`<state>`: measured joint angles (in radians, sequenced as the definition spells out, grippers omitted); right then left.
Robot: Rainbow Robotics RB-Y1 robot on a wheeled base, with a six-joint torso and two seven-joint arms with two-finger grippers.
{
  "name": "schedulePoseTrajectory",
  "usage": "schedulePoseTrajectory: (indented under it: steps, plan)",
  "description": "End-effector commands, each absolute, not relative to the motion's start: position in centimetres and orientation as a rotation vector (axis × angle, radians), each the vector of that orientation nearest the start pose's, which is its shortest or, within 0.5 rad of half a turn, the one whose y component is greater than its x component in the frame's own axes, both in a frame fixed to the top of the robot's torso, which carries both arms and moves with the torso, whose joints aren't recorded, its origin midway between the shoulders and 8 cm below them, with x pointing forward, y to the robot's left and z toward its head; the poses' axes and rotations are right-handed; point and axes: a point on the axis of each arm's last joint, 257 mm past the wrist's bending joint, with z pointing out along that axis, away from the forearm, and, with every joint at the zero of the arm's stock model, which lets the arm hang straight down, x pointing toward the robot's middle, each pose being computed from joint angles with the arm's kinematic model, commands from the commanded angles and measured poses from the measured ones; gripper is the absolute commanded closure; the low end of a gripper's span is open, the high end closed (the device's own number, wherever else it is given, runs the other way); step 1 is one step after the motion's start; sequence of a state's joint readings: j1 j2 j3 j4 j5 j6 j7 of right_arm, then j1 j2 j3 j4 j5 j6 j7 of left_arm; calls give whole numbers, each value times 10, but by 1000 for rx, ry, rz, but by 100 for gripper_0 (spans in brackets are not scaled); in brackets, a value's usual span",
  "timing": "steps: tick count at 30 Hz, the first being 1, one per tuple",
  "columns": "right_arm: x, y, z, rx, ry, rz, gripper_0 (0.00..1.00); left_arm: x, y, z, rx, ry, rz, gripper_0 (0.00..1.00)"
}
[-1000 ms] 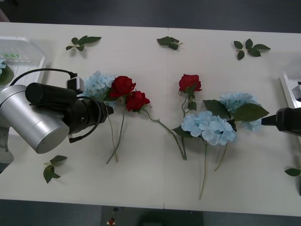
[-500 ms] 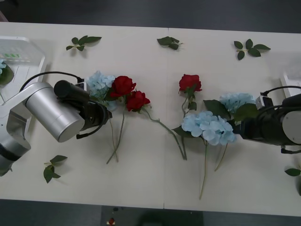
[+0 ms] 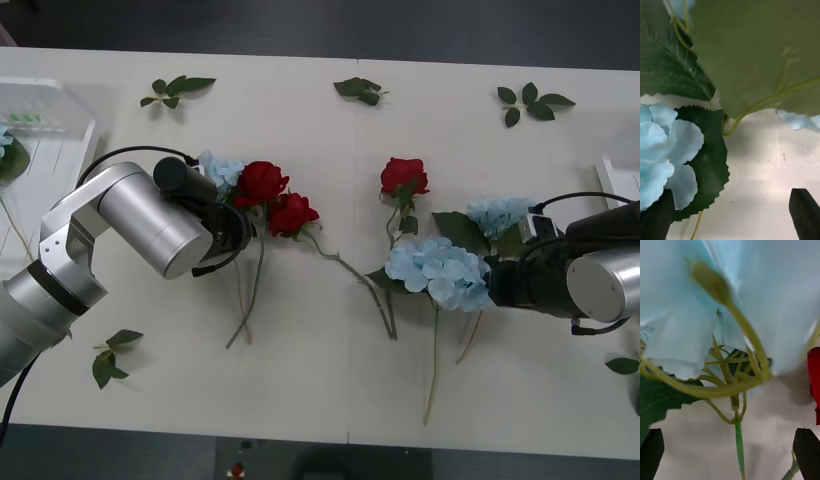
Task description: Put the red flowers into the right box and the blue flowers into the left box
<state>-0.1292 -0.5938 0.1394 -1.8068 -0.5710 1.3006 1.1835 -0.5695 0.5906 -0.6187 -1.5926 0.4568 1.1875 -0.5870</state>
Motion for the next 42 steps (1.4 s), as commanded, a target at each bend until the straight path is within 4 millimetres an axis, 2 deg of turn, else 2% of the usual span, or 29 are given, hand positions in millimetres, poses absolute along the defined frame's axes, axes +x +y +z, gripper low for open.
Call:
schedulePoseTrajectory:
  steps: [1,3,7,8,9,13,14,15,19,20,25,29,31,34,35,42]
  plan:
    - [446,-270,-322,182,2597,208,11,536,171,-289,-292,2480,-193,0]
    - [446,-269,-325,176,2601,197,11,536,174,-290,-289,2481,-186,3]
    - [445,-267,-328,170,2604,182,11,533,179,-298,-254,2480,-132,19]
    - [444,-267,-329,164,2604,175,11,533,177,-300,-245,2480,-132,29]
    - [445,-266,-328,157,2604,174,11,533,177,-301,-243,2479,-132,32]
    - [440,-268,-315,92,2611,139,11,530,178,-305,-227,2483,-122,45]
    - [436,-268,-311,69,2620,123,11,530,177,-305,-228,2485,-124,53]
    - [433,-268,-310,58,2630,116,11,529,177,-306,-227,2486,-123,57]
    - [414,-268,-305,13,2668,85,11,530,180,-306,-229,2486,-118,94]
    - [412,-270,-306,9,2670,83,11,530,181,-306,-229,2486,-115,99]
    - [410,-280,-311,14,2674,47,11,534,186,-300,-240,2472,-107,100]
    - [414,-286,-317,31,2671,32,11,545,200,-279,-258,2431,-104,100]
    - [417,-289,-319,40,2662,29,11,549,209,-261,-266,2402,-98,100]
    - [427,-292,-323,54,2642,23,11,552,241,-221,-288,2359,-40,100]
    - [430,-293,-323,54,2638,21,11,552,247,-215,-293,2354,-32,100]
    - [451,-291,-327,90,2616,32,11,542,313,-129,-376,2282,55,100]
